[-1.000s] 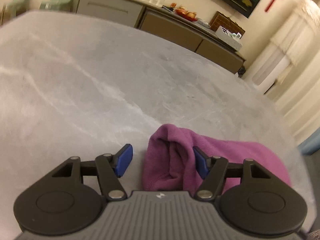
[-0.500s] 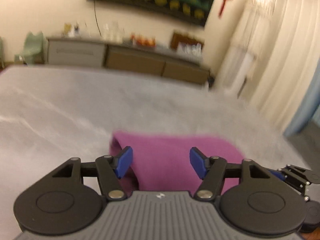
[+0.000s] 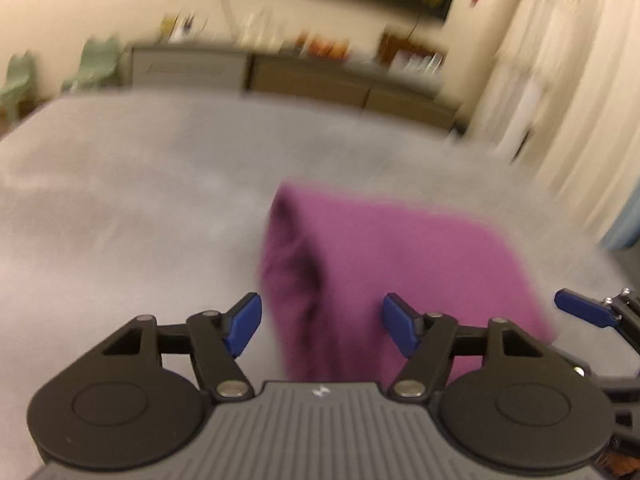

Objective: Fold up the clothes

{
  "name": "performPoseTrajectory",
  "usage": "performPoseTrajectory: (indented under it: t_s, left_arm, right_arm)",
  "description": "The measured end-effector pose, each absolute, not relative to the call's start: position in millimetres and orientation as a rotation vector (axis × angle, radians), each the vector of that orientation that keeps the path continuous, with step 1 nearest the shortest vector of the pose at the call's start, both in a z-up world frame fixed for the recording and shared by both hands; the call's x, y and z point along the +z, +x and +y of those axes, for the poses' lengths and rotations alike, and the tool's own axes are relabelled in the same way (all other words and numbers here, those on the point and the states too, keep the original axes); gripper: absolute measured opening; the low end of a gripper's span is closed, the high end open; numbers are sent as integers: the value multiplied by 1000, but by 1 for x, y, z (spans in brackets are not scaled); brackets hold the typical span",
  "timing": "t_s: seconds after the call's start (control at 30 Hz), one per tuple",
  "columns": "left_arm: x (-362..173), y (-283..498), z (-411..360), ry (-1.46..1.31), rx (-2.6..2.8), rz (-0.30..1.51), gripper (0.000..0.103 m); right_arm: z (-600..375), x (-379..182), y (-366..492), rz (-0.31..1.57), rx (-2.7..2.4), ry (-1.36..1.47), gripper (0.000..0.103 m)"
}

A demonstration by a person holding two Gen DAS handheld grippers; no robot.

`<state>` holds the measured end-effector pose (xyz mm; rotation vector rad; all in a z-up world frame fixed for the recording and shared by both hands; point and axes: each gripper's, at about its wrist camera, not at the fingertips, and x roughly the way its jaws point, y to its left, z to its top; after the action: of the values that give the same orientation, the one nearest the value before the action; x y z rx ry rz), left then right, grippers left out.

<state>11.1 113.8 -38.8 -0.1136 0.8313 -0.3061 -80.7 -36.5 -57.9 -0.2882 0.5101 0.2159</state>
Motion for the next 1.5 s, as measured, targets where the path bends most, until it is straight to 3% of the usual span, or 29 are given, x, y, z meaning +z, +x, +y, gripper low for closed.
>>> performPoseTrajectory:
  t_s: [0.07,0.17,0.27,0.4,0.47,0.53,0.57,0.7,0.77,0.83,1.0,1.03,1.13,1.23,1.4,1.47,1.5]
  left_arm:
    - [-40,11,120,-132,-301,834,72]
    - [-28,5,126,-152,-290,807,70]
    - [-21,-7,132,-204,-293,787,70]
    - [-35,-2,112,-112,-283,867,72]
    - [-43,0,105,-50,-257,881,89]
    - [-43,4,104,-30,-243,883,89]
    - [-43,5,106,-46,-244,883,88]
    - [-34,5,119,-179,-257,864,79]
    - [-26,4,129,-284,-269,846,81]
    - [-23,7,138,-387,-278,847,86]
    - [-40,30,114,-397,-308,925,88]
    - [-40,32,107,-381,-322,924,75]
    - [-39,40,100,-424,-340,905,60]
    - [-31,55,88,-424,-342,867,55]
    - [-13,111,52,-398,-352,813,52]
    - [-6,142,30,-369,-354,796,43]
    - [-3,159,19,-350,-375,781,43]
  right_arm:
    - [-24,-83,-71,608,259,-343,79]
    - [-16,-86,-63,628,268,-363,79]
    - [-21,-58,-69,526,283,-307,77]
    - [-30,-32,-50,475,292,-191,79]
    - [-44,-41,-18,504,266,-142,77]
    - [-56,-59,7,637,286,-107,73]
    - [-62,-72,17,677,315,-90,78]
    - [-81,-80,28,714,369,32,74]
    - [-91,-84,31,734,378,110,85]
    - [-100,-89,33,754,387,189,86]
    - [-123,-99,40,799,409,387,77]
    - [-127,-101,41,808,413,427,77]
    - [-131,-103,46,822,410,469,56]
    - [-134,-92,51,796,389,462,41]
    - [-148,-41,72,701,333,277,39]
    - [-162,-25,92,679,301,224,39]
    - [-169,-20,102,674,285,196,39]
